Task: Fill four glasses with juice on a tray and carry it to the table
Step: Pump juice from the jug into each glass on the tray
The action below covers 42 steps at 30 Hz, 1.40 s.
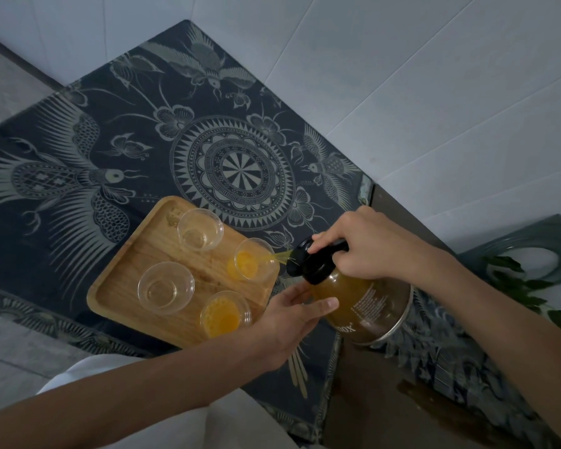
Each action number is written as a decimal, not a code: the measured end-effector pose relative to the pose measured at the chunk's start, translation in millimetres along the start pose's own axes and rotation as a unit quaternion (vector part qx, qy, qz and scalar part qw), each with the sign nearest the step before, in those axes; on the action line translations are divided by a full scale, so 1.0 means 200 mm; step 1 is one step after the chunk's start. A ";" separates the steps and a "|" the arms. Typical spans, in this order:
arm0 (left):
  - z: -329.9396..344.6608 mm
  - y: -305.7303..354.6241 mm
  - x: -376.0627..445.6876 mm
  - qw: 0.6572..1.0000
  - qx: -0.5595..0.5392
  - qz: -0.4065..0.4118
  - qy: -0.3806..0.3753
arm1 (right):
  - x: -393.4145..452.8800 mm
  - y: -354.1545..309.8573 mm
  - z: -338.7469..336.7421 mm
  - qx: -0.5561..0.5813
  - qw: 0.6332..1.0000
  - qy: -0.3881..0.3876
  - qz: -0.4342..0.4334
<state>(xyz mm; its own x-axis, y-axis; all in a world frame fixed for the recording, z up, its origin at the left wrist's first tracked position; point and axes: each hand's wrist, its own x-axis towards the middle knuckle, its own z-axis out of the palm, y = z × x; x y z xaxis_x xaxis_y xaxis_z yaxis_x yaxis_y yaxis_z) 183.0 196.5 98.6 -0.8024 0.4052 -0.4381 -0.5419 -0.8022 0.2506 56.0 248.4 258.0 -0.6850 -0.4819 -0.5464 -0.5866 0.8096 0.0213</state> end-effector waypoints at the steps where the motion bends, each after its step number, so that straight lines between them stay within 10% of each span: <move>1: 0.00 0.00 0.00 1.000 0.001 0.001 -0.002 | 0.00 0.00 0.00 0.002 1.000 0.001 0.001; 42: -0.02 0.02 0.00 0.999 0.028 -0.021 0.013 | 0.01 0.00 -0.01 -0.006 1.000 -0.008 -0.005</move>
<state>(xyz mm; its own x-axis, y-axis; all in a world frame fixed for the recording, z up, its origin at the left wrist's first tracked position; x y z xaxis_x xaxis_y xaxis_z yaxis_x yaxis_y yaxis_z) 181.9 192.2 96.5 -0.7727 0.4253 -0.4713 -0.5880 -0.7594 0.2787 53.9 246.3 259.3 -0.6723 -0.4841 -0.5600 -0.5984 0.8008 0.0262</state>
